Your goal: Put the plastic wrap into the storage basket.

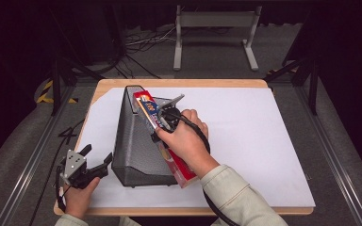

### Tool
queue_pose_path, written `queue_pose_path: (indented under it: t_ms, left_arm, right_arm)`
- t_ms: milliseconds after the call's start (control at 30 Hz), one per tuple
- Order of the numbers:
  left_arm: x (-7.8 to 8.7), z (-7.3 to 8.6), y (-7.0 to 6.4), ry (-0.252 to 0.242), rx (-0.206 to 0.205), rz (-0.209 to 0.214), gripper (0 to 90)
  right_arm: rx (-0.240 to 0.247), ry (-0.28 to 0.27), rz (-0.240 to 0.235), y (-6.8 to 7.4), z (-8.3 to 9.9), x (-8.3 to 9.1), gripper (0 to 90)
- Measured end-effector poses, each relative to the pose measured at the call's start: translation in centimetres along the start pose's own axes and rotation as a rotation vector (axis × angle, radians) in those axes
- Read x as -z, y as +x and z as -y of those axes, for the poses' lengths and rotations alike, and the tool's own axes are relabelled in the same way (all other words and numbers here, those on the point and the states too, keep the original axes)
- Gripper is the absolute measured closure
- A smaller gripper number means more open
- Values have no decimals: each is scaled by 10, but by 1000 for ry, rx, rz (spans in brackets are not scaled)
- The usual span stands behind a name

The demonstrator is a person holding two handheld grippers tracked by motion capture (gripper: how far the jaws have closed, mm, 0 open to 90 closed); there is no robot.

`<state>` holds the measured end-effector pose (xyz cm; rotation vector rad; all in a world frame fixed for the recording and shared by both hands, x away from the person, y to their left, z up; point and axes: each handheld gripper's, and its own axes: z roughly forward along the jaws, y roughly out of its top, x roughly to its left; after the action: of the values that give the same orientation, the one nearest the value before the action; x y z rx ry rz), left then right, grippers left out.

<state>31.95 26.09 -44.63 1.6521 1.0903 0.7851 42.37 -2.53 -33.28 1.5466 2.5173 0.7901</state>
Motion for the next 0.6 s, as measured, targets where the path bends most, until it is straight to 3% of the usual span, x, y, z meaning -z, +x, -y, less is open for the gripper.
queue_pose_path:
  t_ms: [600]
  left_arm:
    - [-1,1,1,2,2,3,178]
  right_arm:
    - [13,106,54,5,-9,-25,401]
